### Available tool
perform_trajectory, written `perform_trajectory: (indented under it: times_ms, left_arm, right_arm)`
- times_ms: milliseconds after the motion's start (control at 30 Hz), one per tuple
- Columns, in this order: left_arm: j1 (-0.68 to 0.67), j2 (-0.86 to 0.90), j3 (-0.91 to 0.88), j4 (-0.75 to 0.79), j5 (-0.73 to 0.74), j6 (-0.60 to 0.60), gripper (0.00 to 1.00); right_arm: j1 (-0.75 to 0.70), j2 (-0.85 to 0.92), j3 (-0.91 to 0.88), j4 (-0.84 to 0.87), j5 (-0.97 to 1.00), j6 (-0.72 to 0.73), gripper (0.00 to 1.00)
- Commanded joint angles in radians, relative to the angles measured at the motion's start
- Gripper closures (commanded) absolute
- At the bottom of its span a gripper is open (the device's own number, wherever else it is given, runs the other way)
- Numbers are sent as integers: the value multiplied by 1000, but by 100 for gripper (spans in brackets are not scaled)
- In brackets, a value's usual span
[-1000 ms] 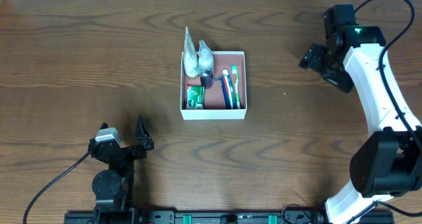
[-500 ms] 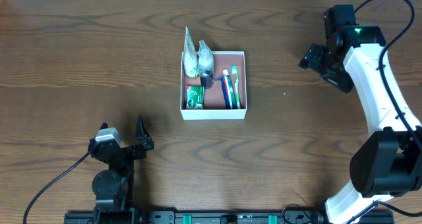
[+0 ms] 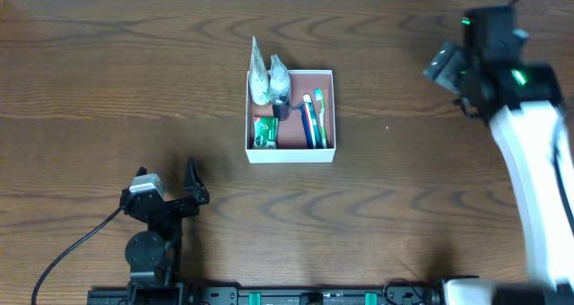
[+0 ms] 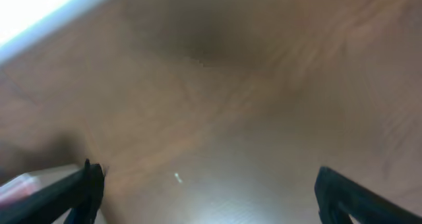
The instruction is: Pack container
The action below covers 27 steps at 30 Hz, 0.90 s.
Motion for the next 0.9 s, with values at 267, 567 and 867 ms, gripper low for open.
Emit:
perform_trajectory:
  times_ms: [267, 567, 867]
  left_arm:
    - [5, -5, -18, -42, -2, 14, 2]
    - [5, -4, -18, -42, -2, 14, 2]
    - [5, -5, -18, -42, -2, 14, 2]
  right_arm:
    - [-24, -571, -624, 622, -196, -544, 1]
    - [-24, -1050, -1133, 883, -265, -609, 1]
    - [-49, -1329, -1429, 1032, -344, -609, 1]
